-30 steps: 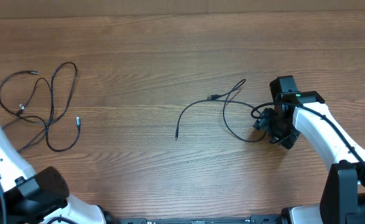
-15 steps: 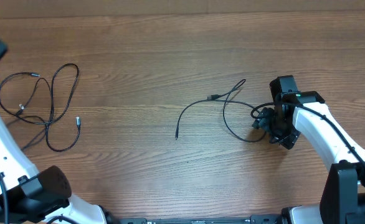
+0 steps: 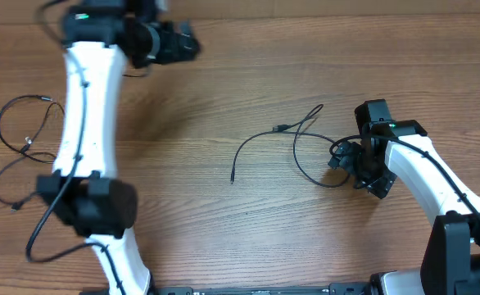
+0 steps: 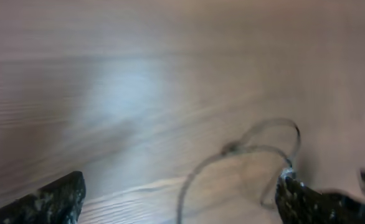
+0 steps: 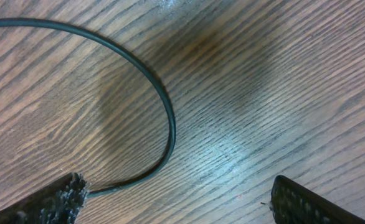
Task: Untangle cables
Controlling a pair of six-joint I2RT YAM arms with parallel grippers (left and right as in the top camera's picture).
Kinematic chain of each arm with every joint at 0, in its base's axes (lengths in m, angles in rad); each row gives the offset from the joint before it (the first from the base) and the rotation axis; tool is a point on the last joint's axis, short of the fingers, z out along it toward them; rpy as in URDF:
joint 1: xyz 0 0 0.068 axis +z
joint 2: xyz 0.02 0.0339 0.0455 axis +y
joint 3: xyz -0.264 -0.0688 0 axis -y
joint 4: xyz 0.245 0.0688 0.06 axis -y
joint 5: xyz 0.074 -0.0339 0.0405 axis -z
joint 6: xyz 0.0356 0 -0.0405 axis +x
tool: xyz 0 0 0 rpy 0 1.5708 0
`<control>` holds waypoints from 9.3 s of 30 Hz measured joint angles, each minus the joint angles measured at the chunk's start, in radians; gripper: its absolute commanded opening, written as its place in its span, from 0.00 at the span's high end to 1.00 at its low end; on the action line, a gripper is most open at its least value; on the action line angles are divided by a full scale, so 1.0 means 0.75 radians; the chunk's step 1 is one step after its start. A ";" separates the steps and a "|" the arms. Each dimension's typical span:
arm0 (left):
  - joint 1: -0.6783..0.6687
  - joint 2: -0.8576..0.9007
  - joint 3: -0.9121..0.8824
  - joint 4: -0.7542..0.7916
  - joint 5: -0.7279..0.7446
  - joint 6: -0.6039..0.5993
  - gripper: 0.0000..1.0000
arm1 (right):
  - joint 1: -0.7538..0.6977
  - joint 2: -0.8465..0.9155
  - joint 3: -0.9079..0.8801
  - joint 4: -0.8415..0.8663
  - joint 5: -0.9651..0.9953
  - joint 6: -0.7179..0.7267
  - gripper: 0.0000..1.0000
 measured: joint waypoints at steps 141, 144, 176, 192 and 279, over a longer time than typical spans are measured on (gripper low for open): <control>0.372 -0.055 -1.154 0.491 -0.597 0.081 0.63 | 0.000 0.000 0.000 -0.004 -0.004 0.001 0.07; 0.372 -0.073 -1.186 0.488 -0.590 0.076 0.83 | 0.000 0.000 0.000 -0.005 -0.003 0.000 0.07; 0.489 -0.474 -0.615 0.102 -0.933 -0.052 0.87 | 0.000 0.000 0.000 -0.008 -0.003 0.000 0.07; 0.504 -0.461 -0.912 0.194 -0.730 -0.081 0.33 | 0.000 0.000 0.000 -0.008 -0.004 0.001 0.07; 0.589 -0.597 -1.145 0.266 -0.723 -0.186 0.39 | 0.000 0.000 0.000 -0.014 -0.004 0.001 0.07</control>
